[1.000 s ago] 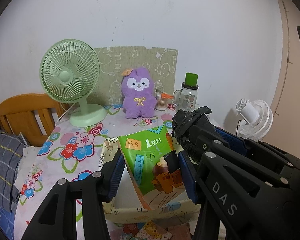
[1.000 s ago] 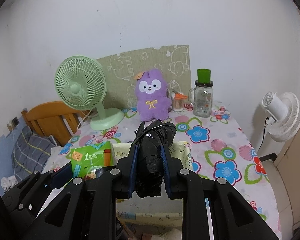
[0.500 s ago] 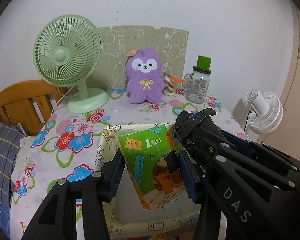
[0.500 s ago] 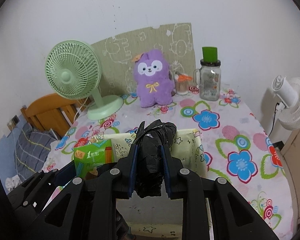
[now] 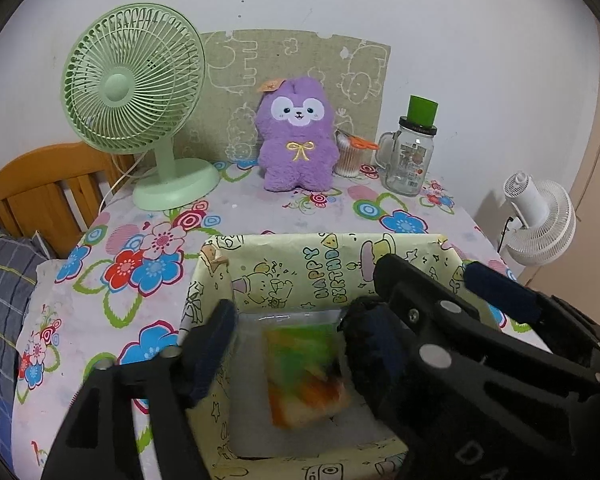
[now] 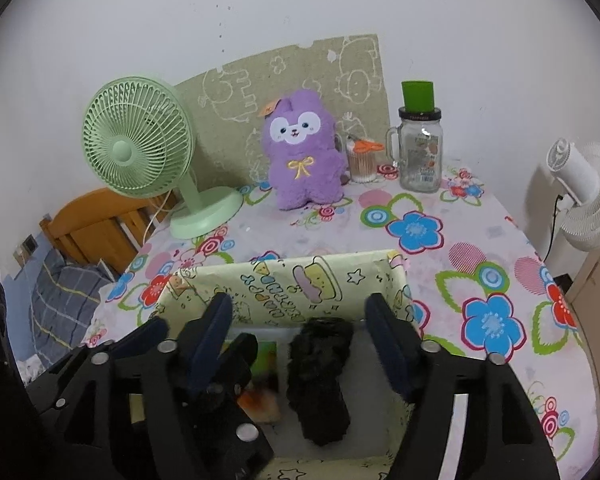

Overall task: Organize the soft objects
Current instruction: 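Lower the black cloth into the box and open the right gripper, then withdraw the right tool from the box toward the white cloth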

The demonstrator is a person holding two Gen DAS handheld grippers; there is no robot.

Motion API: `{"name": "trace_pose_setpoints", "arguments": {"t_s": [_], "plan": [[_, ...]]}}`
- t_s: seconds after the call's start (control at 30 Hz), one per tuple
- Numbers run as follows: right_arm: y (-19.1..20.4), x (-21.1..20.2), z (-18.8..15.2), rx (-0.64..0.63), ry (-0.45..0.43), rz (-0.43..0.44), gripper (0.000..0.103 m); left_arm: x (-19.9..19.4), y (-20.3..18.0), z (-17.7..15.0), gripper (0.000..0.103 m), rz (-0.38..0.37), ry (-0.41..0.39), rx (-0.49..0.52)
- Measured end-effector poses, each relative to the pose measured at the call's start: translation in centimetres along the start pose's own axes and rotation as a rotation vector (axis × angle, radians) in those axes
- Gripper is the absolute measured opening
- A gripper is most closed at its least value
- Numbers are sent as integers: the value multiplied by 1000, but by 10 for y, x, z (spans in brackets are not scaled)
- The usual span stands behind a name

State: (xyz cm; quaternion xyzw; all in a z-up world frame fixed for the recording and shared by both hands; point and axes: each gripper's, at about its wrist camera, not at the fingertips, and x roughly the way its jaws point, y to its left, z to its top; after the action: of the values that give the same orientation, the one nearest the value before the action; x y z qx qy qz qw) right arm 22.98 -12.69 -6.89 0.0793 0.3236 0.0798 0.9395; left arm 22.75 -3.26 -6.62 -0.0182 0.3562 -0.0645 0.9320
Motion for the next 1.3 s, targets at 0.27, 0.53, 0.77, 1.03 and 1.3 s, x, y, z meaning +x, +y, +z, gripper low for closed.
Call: {"name": "trace_pose_setpoints", "arguments": {"t_s": [0.27,0.53,0.77,1.03,1.3], "plan": [[0,-3,1,-9,-2,-23,91,-1,1,1,88,0,8,-7],[2,-18,2,-17,-29,-34,98,-16,0,1,91,5,-16,-2],[4,-38,1,-24,-54,-42,99,-34,-3,0,91,13,-48,9],[10,-62,0,-49,-94,-60,101,-58,-5,-3,95,19,-89,13],[17,-87,-5,-56,-129,-92,102,-80,-4,-8,102,35,-123,13]]}}
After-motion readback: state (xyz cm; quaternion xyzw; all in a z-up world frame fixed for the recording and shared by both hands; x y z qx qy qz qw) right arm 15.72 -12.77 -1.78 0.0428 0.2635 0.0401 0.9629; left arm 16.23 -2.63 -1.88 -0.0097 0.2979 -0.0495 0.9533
